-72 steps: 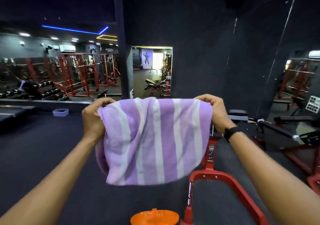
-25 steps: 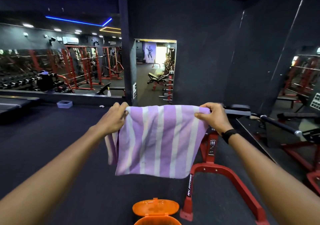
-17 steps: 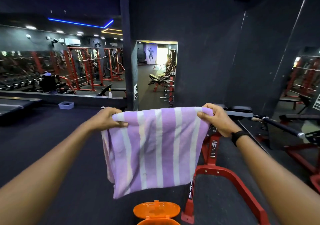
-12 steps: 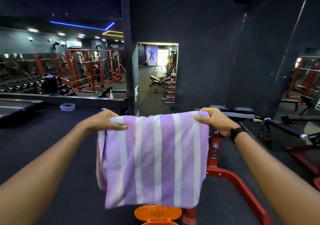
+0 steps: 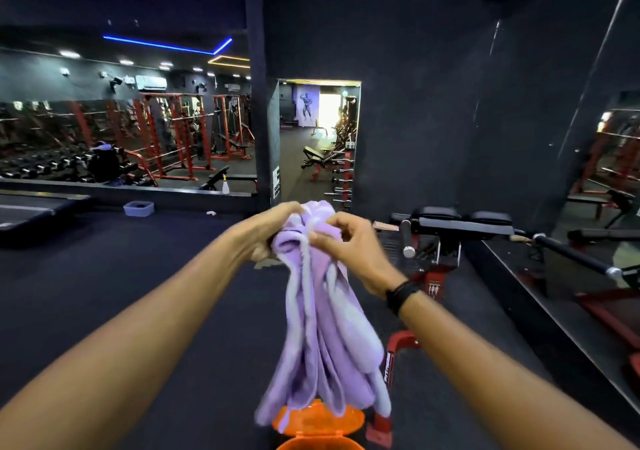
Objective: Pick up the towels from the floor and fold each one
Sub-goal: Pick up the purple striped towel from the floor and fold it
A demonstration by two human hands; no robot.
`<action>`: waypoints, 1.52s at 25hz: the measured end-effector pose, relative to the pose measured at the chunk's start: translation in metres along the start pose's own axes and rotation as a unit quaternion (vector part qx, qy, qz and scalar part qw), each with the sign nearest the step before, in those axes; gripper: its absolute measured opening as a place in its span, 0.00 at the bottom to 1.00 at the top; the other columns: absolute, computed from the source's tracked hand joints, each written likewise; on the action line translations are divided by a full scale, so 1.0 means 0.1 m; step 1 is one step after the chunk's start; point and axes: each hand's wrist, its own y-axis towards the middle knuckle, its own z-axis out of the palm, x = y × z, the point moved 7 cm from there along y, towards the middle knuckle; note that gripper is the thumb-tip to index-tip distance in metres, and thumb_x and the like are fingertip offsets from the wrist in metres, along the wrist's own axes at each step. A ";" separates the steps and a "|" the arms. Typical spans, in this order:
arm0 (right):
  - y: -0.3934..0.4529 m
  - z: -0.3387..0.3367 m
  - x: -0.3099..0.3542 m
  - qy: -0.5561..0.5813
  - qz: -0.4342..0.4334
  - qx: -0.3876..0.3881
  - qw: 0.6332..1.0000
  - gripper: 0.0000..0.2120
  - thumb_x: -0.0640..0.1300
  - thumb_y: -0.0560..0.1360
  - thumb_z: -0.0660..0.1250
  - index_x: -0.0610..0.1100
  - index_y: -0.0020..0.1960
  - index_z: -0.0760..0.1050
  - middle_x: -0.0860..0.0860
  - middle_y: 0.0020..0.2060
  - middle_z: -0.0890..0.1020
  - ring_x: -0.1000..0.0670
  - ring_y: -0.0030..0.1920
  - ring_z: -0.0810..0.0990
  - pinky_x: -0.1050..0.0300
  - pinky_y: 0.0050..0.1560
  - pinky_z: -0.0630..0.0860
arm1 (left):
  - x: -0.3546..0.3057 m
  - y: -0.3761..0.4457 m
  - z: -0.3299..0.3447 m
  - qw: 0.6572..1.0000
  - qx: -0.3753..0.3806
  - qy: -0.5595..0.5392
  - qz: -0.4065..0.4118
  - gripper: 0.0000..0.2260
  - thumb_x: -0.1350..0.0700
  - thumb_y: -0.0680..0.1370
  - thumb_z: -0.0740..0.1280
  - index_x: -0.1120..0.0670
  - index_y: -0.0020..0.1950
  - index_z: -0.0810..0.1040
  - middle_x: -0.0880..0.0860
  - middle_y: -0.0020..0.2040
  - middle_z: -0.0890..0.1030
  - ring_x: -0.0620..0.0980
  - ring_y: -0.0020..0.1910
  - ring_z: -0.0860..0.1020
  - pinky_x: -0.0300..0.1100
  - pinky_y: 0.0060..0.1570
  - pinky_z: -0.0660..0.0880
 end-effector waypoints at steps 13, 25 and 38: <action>-0.05 -0.54 0.06 0.033 -0.024 0.005 0.999 0.40 0.54 0.56 0.80 0.52 0.64 0.67 0.53 0.61 0.77 0.54 0.60 0.76 0.60 0.60 0.74 | -0.51 -0.37 -0.12 0.955 0.113 0.090 0.260 0.17 0.54 0.64 0.80 0.55 0.49 0.80 0.53 0.43 0.84 0.49 0.41 0.82 0.41 0.38 0.80; -0.27 -0.46 -0.55 0.056 0.144 0.097 0.983 0.13 0.40 0.71 0.73 0.45 0.55 0.79 0.49 0.50 0.85 0.52 0.47 0.82 0.55 0.51 0.77 | -0.19 -0.34 -0.97 0.971 -0.029 0.137 0.193 0.25 0.43 0.67 0.74 0.58 0.57 0.78 0.58 0.52 0.83 0.51 0.45 0.81 0.44 0.42 0.79; 0.29 -0.48 -0.50 -0.300 0.196 0.169 0.918 0.16 0.57 0.69 0.72 0.45 0.37 0.72 0.54 0.32 0.74 0.54 0.32 0.72 0.59 0.33 0.66 | 0.41 -0.18 -1.44 0.902 -0.170 0.374 0.135 0.23 0.45 0.72 0.73 0.49 0.64 0.73 0.50 0.60 0.77 0.48 0.58 0.76 0.43 0.55 0.73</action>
